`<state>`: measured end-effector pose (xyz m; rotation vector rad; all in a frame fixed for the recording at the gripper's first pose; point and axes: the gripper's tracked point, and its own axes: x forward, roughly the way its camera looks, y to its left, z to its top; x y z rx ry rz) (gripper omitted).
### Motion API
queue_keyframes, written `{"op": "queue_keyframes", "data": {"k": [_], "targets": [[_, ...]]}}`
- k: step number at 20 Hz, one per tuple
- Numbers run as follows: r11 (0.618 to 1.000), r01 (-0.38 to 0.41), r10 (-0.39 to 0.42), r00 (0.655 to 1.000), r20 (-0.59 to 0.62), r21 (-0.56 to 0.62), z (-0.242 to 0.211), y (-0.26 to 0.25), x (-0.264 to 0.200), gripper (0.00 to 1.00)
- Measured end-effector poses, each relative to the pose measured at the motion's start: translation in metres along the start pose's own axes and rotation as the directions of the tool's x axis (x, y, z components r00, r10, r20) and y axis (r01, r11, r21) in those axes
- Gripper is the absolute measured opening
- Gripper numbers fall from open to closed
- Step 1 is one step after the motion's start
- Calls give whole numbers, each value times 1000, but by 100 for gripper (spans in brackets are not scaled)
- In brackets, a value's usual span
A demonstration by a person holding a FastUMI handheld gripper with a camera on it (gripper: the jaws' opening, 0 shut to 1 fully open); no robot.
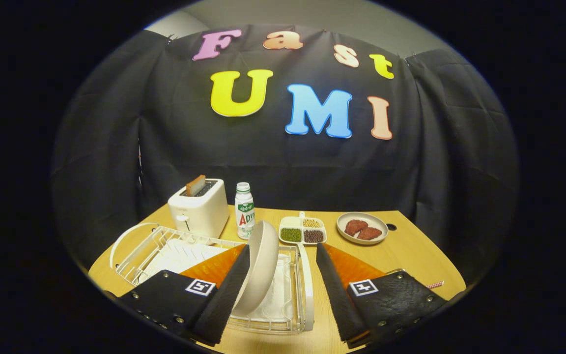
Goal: Take the plate from the dish rack, then take the spoon from the basket and place it into the plate.
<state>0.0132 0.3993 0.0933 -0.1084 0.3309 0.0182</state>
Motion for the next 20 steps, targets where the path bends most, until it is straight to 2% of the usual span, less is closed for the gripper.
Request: {"op": "queue_keyframes", "data": {"k": [3, 4, 5, 7, 8, 11, 14, 15, 20], "targets": [[1000, 28, -29, 997, -78, -12, -15, 7, 19, 83], [999, 29, -30, 995, -95, -15, -20, 9, 23, 73], [999, 34, -36, 994, -104, -25, -20, 11, 26, 69], [998, 37, -43, 993, -111, -55, -16, 16, 29, 50], [995, 59, -68, 991, -119, -79, -17, 14, 30, 36], [987, 117, -134, 978, -157, -114, -16, 15, 28, 31], [967, 203, -228, 960, -163, -154, -2, 8, 27, 17], [960, 224, -252, 952, -172, -165, 1, 3, 38, 9], [931, 263, -305, 942, -144, -252, 23, 14, 38, 9]]}}
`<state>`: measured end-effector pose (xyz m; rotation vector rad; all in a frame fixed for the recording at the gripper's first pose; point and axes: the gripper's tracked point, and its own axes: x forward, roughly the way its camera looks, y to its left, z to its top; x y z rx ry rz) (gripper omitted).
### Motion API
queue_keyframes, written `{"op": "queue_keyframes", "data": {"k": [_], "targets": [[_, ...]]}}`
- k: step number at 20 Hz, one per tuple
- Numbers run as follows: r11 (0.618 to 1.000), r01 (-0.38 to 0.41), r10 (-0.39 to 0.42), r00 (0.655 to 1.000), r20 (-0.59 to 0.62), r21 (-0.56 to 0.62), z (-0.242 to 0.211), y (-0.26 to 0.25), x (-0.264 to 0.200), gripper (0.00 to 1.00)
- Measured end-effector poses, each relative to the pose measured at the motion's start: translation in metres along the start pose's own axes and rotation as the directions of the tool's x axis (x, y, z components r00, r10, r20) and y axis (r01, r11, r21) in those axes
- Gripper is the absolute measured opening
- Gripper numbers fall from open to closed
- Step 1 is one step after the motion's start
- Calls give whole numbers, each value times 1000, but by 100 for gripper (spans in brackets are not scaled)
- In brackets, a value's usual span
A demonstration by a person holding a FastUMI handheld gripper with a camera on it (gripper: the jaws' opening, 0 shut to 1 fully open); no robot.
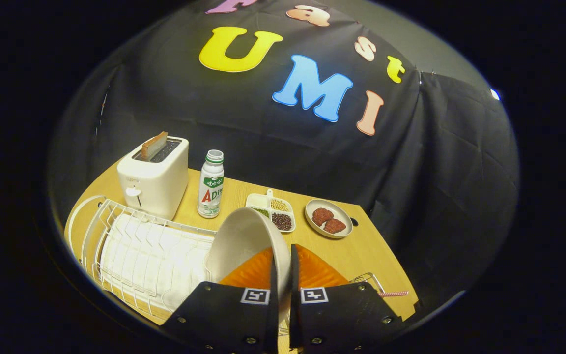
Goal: Take the plate from the dish rack, then take the spoon from the basket and place it into the plate.
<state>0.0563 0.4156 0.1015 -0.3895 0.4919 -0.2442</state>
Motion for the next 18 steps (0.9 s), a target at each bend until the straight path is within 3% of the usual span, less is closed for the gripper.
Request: {"op": "queue_keyframes", "data": {"k": [3, 7, 13, 18], "targets": [[992, 47, -41, 998, 56, -119, 15, 0, -9, 9], [980, 54, -27, 990, 137, -193, 32, 5, -27, 9], [986, 56, -28, 984, 175, -156, 25, -19, -79, 9], [995, 17, -3, 989, 147, -94, -12, -38, -120, 9]]}}
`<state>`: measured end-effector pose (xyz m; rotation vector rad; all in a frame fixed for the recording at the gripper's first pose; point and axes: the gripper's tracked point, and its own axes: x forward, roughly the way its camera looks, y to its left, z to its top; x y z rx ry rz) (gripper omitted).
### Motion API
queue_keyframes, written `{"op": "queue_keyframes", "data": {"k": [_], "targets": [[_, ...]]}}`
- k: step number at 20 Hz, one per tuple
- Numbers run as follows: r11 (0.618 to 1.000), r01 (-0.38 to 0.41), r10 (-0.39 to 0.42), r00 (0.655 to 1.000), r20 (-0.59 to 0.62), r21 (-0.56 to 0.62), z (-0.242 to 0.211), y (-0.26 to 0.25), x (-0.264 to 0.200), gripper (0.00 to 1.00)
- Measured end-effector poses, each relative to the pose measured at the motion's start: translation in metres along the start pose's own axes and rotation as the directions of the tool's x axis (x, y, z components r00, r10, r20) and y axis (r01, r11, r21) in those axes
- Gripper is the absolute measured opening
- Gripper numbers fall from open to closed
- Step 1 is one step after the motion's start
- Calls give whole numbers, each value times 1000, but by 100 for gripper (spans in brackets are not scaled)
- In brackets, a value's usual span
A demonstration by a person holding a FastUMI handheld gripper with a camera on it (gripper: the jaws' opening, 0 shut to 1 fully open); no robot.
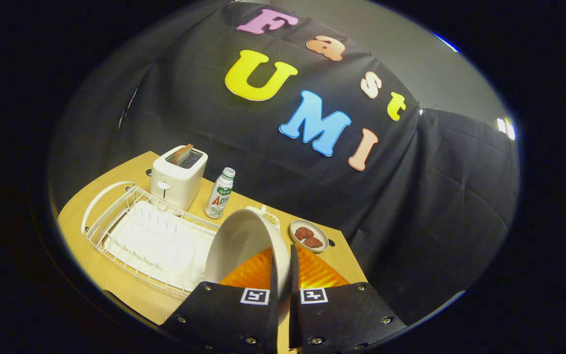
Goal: Take the plate from the dish rack, then take the spoon from the basket and place it into the plate.
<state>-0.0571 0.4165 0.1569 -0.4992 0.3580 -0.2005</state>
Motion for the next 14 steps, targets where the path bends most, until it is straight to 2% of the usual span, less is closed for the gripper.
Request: {"op": "queue_keyframes", "data": {"k": [8, 14], "targets": [[989, -77, 95, 986, -140, 129, -94, -9, -42, 9], [954, -136, 209, 940, -268, 267, -166, 6, -48, 9]]}}
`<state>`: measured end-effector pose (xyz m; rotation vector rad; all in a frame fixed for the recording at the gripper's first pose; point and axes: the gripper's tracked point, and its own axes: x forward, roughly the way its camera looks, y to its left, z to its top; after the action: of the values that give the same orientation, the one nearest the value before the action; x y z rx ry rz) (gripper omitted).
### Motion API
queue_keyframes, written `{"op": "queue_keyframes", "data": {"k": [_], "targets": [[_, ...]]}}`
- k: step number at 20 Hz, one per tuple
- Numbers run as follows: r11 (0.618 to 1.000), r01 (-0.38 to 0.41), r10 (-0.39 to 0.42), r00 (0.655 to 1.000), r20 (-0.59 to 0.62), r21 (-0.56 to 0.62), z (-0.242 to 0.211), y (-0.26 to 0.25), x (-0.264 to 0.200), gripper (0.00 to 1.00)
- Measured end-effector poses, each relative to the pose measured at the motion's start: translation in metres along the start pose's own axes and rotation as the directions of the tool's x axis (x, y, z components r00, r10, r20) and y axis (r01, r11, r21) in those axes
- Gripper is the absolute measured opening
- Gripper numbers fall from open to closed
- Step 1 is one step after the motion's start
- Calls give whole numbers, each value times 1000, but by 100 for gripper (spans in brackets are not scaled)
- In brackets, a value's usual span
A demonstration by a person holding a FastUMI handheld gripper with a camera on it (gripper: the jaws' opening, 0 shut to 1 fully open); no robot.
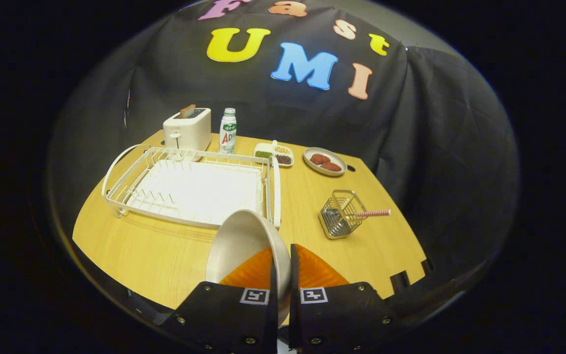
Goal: Take the plate from the dish rack, then take the spoon from the basket and place it into the plate.
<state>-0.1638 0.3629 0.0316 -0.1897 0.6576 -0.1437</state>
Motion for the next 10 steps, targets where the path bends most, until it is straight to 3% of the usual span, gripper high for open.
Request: {"op": "queue_keyframes", "data": {"k": [4, 9, 10], "targets": [[993, -63, 68, 997, -46, 102, -20, 3, 14, 9], [958, -141, 167, 982, -86, 252, -31, 14, 25, 9], [952, -147, 178, 980, -93, 268, -34, 14, 29, 12]]}}
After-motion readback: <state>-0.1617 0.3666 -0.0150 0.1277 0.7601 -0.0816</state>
